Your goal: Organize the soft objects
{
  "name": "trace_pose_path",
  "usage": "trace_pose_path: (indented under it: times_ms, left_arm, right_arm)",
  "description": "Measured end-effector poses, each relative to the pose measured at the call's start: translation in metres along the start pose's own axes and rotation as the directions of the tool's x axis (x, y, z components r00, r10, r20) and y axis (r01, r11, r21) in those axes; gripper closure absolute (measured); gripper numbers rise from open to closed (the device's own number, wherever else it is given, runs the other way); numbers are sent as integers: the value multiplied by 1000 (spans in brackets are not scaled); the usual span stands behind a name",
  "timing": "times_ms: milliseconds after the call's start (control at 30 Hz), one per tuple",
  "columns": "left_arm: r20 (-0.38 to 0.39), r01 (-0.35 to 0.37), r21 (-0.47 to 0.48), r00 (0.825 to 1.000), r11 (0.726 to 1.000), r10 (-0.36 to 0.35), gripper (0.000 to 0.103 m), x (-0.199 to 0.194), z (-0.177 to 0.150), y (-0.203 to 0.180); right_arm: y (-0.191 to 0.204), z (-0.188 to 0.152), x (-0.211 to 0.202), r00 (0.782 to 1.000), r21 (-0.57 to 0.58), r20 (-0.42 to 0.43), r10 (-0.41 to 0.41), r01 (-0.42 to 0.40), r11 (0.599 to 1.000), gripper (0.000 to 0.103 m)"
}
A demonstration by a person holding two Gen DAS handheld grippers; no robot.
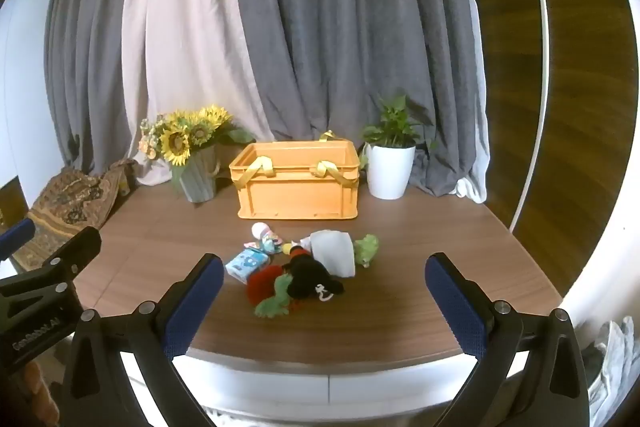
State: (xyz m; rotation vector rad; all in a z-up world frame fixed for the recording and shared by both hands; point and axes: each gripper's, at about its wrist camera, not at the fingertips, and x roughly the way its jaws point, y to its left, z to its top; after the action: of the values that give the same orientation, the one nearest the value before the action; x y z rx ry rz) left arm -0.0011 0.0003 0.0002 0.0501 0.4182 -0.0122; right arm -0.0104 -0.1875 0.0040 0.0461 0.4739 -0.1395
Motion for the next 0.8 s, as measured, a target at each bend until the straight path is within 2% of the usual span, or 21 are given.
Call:
trace_pose_path:
  times_ms: [233,267,567,800]
  left_arm:
    - [-5,30,-9,1000,1000,-30,0,1,-1,4]
    - [9,4,2,1000,1000,-4,0,-6,8,8]
    - [17,11,6,1000,1000,-11,0,-14,27,8]
    - [37,-1,11,999,1000,1,0,-12,27,3]
  right_arm:
    - [-1,0,-2,1000,-8,2,2,-2,1000,1]
    - [-1,0,-2,1000,-7,3,4,-4,1000,1]
    - [0,1,-3,1000,4,15,5,-5,1000,1]
    - [-2,-1,-3,1000,12,17,13,-13,1000,1]
